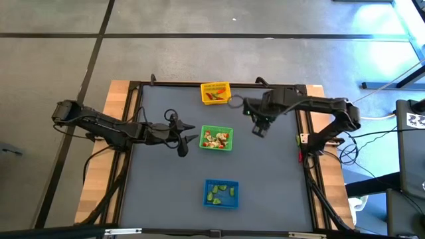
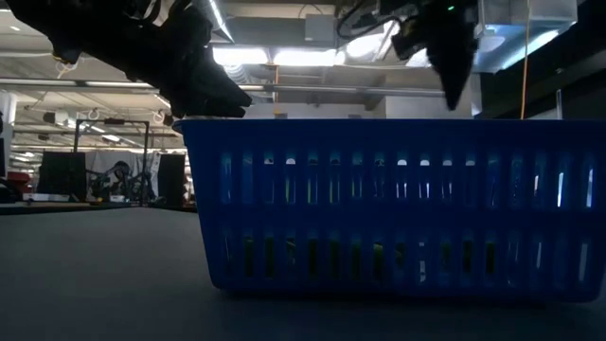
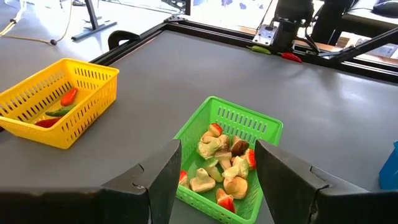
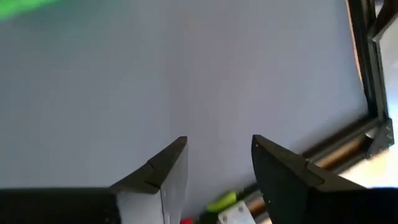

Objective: Sort produce into baskets
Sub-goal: Put the green chili pepper into the yellow bin

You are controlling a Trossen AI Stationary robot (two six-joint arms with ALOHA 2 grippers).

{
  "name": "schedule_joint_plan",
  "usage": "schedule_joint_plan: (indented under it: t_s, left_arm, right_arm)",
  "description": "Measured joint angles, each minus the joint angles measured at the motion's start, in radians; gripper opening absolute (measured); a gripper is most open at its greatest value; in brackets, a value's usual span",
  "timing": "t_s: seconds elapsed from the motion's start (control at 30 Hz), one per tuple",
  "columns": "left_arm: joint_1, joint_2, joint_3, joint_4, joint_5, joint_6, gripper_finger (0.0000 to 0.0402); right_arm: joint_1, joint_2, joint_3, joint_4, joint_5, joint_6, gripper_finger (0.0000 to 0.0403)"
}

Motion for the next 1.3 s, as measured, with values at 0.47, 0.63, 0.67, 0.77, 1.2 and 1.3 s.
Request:
schedule_joint_plan:
  t_s: [0.47, 0.63, 0.67, 0.77, 1.2, 1.3]
  left_arm:
    - [0.000, 0.000, 0.000, 0.003, 0.000, 0.020, 0.0200]
    - [0.000, 0.000, 0.000, 0.001, 0.000, 0.019, 0.0200]
    - [0.000, 0.000, 0.000, -0.003, 0.000, 0.020, 0.0200]
    - [0.000, 0.000, 0.000, -0.013, 0.000, 0.019, 0.0200]
    - [0.000, 0.000, 0.000, -0.021, 0.000, 0.054, 0.0200]
    - [0.000, 0.000, 0.000, -0.021, 0.000, 0.055, 0.0200]
  right_arm:
    - [0.160, -0.086, -0.377, -0.057, -0.074, 0.071, 0.0174]
    - [0.159, -0.085, -0.531, -0.018, -0.040, 0.078, 0.0178]
    - [0.159, -0.081, -0.557, -0.005, -0.069, 0.079, 0.0182]
    - [0.159, -0.066, -0.626, 0.005, -0.151, 0.090, 0.0209]
    - [0.159, 0.179, -0.735, 0.062, -0.092, -0.062, 0.0330]
    - [0.159, 0.234, -0.745, 0.113, -0.078, -0.116, 0.0329]
